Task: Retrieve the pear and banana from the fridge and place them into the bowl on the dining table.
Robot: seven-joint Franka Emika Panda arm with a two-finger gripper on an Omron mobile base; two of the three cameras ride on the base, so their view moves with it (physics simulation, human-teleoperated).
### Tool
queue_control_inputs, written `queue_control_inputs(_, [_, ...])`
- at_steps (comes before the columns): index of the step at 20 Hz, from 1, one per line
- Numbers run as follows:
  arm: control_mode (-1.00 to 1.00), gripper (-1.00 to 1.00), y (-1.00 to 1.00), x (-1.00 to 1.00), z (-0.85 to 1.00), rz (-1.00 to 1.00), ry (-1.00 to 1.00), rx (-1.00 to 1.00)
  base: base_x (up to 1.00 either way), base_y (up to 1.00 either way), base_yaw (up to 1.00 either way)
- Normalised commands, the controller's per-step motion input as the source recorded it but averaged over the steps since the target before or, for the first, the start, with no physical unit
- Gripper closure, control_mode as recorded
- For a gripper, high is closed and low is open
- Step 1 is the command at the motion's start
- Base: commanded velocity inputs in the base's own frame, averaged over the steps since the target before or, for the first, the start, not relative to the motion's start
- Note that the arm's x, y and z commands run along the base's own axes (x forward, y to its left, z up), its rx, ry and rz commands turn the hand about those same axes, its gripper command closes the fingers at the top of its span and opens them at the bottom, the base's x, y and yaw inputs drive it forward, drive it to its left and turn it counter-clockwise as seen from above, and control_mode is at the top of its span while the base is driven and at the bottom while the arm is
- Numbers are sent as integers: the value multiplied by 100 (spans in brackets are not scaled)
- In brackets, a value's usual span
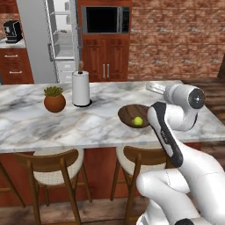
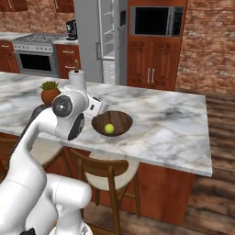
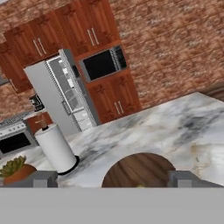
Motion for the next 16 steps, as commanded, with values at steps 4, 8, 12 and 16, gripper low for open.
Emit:
queue_control_inputs(4, [-100, -100, -11, -100, 92, 0, -1, -2, 0, 0, 0])
queue_control_inputs(8, [-100, -100, -18, -100, 63, 0, 8, 0, 0, 0, 0])
queue_control_inputs(12, [-100, -100, -23, -100, 52, 0, 18, 0, 0, 0, 0])
queue_control_inputs(16, [-100, -100, -4, -82, -1, 0, 19, -4, 0, 0, 0])
